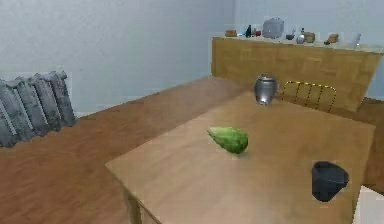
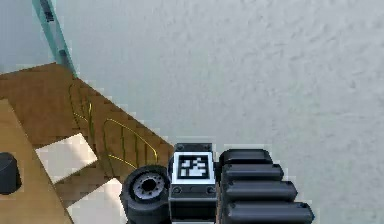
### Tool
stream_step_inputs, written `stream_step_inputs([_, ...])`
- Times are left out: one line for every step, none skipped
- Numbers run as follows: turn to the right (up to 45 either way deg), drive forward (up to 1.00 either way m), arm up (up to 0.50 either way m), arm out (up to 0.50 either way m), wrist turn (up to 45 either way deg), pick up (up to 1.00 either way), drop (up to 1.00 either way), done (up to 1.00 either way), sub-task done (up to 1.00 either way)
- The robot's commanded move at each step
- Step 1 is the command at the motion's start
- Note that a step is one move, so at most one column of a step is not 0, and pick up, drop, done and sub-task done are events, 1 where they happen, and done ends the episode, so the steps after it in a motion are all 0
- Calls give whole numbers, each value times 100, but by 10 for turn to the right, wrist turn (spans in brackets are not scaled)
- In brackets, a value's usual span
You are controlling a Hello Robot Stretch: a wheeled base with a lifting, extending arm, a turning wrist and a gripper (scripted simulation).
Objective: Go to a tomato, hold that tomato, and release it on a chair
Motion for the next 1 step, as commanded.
stream_step_inputs([450,0,0,0,0,0,0,0,0])
